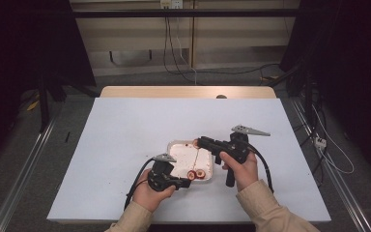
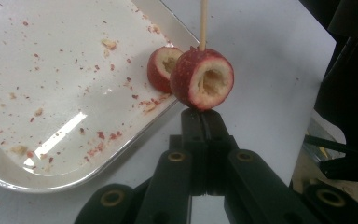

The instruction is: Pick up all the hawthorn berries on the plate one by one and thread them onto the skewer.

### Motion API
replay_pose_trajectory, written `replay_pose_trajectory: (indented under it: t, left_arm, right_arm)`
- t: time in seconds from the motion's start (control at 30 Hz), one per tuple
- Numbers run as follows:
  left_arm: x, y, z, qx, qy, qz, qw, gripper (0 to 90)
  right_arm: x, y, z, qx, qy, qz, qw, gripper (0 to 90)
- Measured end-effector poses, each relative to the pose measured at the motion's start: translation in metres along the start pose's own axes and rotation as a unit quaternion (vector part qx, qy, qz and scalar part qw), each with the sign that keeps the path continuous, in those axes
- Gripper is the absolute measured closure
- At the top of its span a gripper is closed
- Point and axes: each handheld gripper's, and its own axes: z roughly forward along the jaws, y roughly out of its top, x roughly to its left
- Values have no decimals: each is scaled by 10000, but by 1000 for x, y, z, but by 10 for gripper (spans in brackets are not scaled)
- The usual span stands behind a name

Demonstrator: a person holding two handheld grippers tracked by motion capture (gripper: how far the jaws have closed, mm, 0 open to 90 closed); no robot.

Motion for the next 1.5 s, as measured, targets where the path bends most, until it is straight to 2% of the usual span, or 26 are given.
replay_pose_trajectory:
  t: [0.33, 0.83, 0.9, 1.2, 1.23, 1.3, 1.4, 1.5]
  left_arm:
    - [0, 0, -1, -28, 14, 1, 10000, 900]
    - [1, 1, -5, -228, 71, -53, 9997, 900]
    - [0, 1, -5, -327, 112, -62, 9994, 900]
    - [1, 1, -6, -292, 108, -23, 9995, 900]
    - [-1, 1, -5, -308, 206, -13, 9993, 900]
    - [-1, 2, -5, -253, 199, 3, 9995, 900]
    - [-1, 2, -5, -328, 258, -13, 9991, 900]
    - [0, 2, -6, -279, 135, -2, 9995, 900]
  right_arm:
    - [0, -1, 0, 2, 19, -9, 10000, 747]
    - [2, -5, 3, 3, 56, -10, 10000, 746]
    - [2, -6, 3, 35, 95, 11, 9999, 746]
    - [3, -7, 4, 10, 104, 72, 9999, 744]
    - [3, -8, 4, 28, 105, 69, 9999, 744]
    - [3, -8, 5, 33, 114, 65, 9999, 744]
    - [3, -8, 5, 20, 112, 81, 9999, 745]
    - [3, -7, 5, 18, 154, 112, 9998, 744]
